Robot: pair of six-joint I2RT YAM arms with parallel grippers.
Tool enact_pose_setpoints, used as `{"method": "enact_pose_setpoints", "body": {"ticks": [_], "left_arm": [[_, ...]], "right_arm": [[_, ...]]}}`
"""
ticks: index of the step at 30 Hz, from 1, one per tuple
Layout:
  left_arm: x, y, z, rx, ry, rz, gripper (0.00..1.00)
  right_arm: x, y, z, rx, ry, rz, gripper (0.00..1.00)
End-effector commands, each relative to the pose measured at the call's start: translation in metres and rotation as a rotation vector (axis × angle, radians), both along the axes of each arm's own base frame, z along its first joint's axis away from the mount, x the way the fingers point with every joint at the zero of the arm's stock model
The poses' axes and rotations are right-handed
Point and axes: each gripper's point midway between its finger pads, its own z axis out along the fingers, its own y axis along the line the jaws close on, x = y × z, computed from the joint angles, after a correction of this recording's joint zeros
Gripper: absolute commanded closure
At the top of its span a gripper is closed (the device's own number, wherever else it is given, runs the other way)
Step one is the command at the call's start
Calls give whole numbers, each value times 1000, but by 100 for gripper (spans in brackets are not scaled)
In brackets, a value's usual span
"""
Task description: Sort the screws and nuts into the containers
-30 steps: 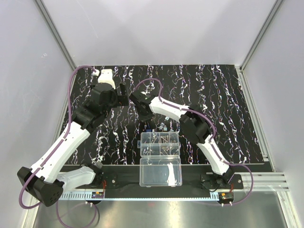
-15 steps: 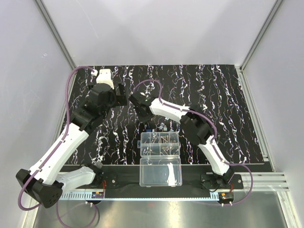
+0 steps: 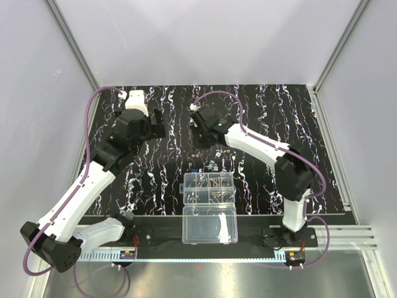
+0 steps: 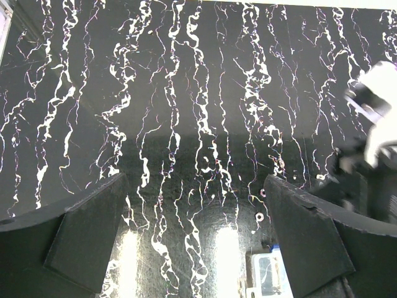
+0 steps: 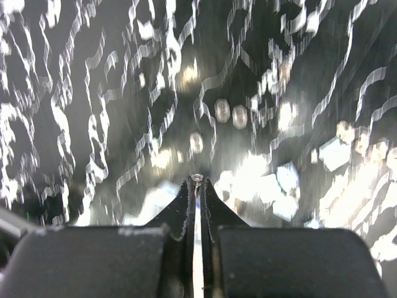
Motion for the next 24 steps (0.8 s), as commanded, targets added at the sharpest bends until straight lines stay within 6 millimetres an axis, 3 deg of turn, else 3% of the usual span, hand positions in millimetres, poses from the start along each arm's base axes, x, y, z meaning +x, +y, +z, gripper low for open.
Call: {"method": "enact_pose_setpoints", "body": {"ticks": [1, 5, 10, 13, 19, 24], "left_arm": [[1, -1, 32, -44, -82, 2, 1], [1, -3, 29, -45, -75, -8, 1], [1, -4, 30, -51, -72, -12, 1], [2, -6, 27, -53, -66, -20, 1], [2, -6, 27, -52, -64, -15, 1], [4, -5, 25, -45, -60, -10, 1]], "right_arm": [[-36, -14, -4, 11, 82, 25, 100], [-69, -29, -19, -1, 154, 48, 100], [-92, -18, -24, 18, 171, 104, 100], [-92, -11, -29, 1, 169, 114, 100], [-86, -18, -48, -102, 171, 102, 100], [-94, -20, -55, -139, 189, 121, 97]]}}
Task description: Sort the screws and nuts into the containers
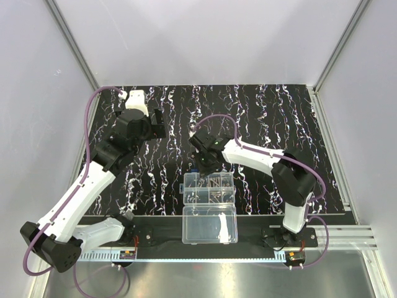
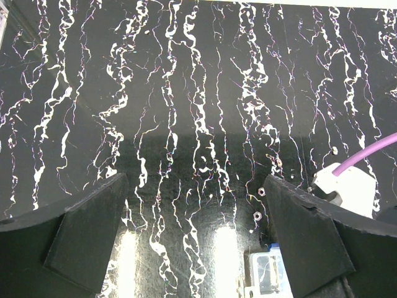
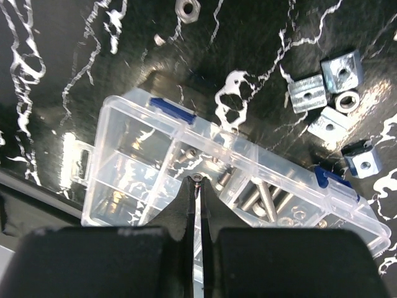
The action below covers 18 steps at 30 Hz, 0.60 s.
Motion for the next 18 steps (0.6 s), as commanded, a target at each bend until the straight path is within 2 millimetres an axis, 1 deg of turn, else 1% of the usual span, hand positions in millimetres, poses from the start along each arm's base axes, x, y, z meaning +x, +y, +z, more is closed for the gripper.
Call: {"method": "enact_pose_setpoints", "body": {"ticks": [1, 5, 7, 8, 10, 11, 13, 15, 16, 18], "left_arm": [[4, -4, 24, -40, -61, 0, 1], [5, -5, 22, -37, -54, -3, 1], [5, -5, 21, -33, -52, -2, 1], [5, -5, 21, -33, -51, 1, 1], [6, -4, 19, -29, -46, 5, 1], [6, -4, 19, -29, -48, 5, 1], [6, -3, 20, -30, -49, 7, 1], [6, -2, 20, -27, -49, 12, 1], [6, -2, 21, -27, -52, 14, 1], [6, -1, 22, -26, -57, 21, 1]], "right_arm": [[1, 3, 8, -15, -24, 23, 92], [0, 8, 14, 1, -21, 33, 78], [-2, 6, 17, -6, -9, 32, 73], [0, 10, 23, 2, -15, 37, 68], [1, 11, 29, 9, -20, 48, 62], [1, 14, 33, 18, -23, 61, 55], [3, 13, 38, 13, -31, 62, 52], [12, 13, 48, 6, -70, 50, 49], [21, 10, 52, -11, -110, 26, 48], [39, 9, 62, 13, -143, -14, 47]]}}
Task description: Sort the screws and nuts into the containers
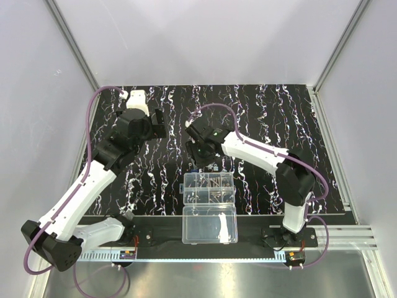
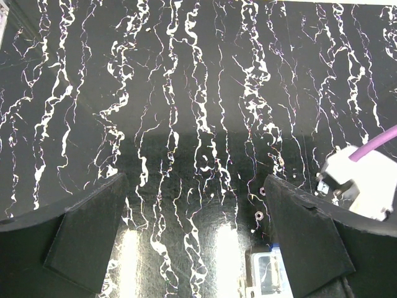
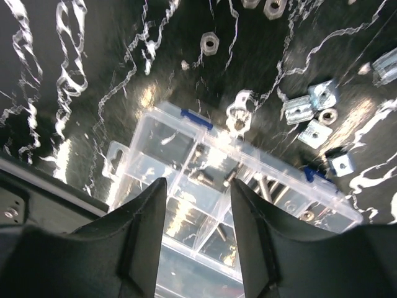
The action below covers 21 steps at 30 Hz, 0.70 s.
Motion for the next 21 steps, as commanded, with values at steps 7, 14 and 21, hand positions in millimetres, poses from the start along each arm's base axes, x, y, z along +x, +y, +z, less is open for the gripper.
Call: {"method": "enact_pose_setpoints", "body": {"ticks": [7, 14, 21], "left_arm": [[2, 1, 28, -40, -80, 16, 1], [2, 1, 28, -44, -83, 12, 1], [4, -2, 24, -39, -72, 6, 1]], "right_arm": [[101, 6, 20, -24, -172, -154, 49], [122, 0, -17, -126, -182, -181, 49], [116, -39, -17, -109, -144, -219, 47]]}}
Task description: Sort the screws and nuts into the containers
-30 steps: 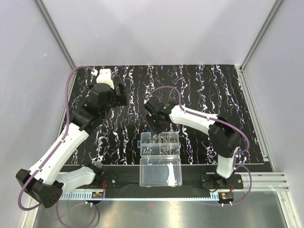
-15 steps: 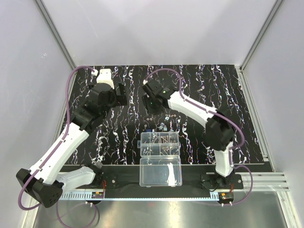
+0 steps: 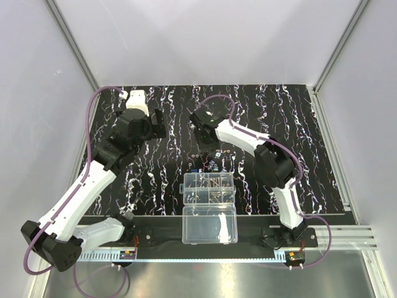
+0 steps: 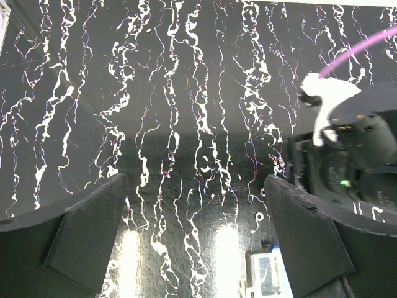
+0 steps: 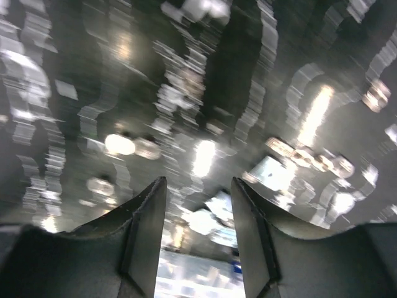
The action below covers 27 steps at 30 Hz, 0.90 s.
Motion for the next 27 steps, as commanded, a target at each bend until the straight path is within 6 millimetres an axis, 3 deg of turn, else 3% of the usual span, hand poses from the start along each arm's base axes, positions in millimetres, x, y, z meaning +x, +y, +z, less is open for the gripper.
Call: {"method": "enact_pose_setpoints", "body": {"ticks": [1, 7, 17, 23, 27], "left_arm": [[4, -3, 23, -37, -68, 1, 1], [6, -3, 19, -27, -55, 7, 1], [11, -4, 8, -9, -29, 11, 1], [10, -2, 12, -10, -39, 17, 1], [9, -2, 13, -10, -44, 18, 1]], "right_arm": [[2, -23, 28, 25, -49, -15, 47], [-24, -32, 8, 27, 26, 12, 41], [-24, -23, 1, 54, 75, -77, 44], [-34, -33, -12, 20, 125, -176, 46], [-37, -34, -10, 19, 157, -273, 47]]}}
